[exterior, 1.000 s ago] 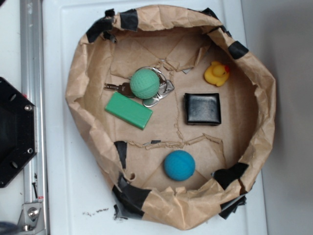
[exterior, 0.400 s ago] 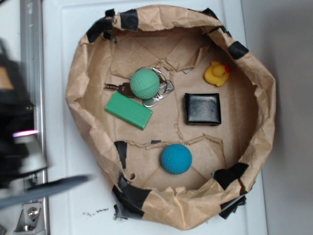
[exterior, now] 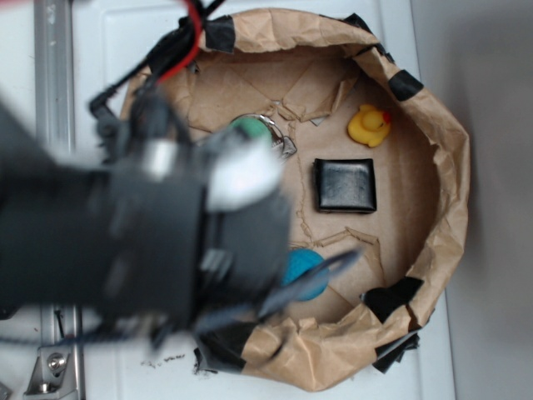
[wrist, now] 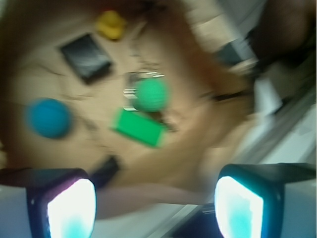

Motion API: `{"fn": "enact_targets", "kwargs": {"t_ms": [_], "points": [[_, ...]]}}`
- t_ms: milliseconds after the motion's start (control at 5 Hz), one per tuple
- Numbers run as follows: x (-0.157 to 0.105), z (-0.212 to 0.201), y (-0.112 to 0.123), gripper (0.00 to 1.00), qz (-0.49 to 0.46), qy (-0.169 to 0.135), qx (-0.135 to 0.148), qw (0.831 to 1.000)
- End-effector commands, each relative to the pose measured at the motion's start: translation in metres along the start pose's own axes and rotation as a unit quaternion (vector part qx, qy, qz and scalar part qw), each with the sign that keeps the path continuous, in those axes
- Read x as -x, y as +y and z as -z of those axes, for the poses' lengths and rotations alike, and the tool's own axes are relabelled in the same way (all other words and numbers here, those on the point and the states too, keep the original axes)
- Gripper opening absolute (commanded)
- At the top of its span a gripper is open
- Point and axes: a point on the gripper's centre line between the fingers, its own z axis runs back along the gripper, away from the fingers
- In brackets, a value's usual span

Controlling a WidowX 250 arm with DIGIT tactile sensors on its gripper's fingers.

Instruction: Grab the blue ball.

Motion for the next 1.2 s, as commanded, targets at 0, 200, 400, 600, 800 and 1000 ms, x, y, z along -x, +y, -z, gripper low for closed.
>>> {"fn": "enact_targets", "kwargs": {"t_ms": [0, 200, 400, 600, 800, 1000], "points": [[-0.042, 0.042, -0.008, 1.0, -0.262, 0.045, 0.114, 0.957], [-0.031, 0.071, -0.028, 1.0, -0.296, 0.096, 0.118, 0.943], [-0.01, 0.101, -0.055, 1.0, -0.283, 0.116, 0.116, 0.945], [0.004, 0.126, -0.072, 1.0, -0.276, 0.126, 0.12, 0.945], [0.014, 0.135, -0.081, 0.83, -0.295, 0.143, 0.131, 0.936], [0.018, 0.133, -0.077, 0.0, -0.306, 0.155, 0.113, 0.933]]}}
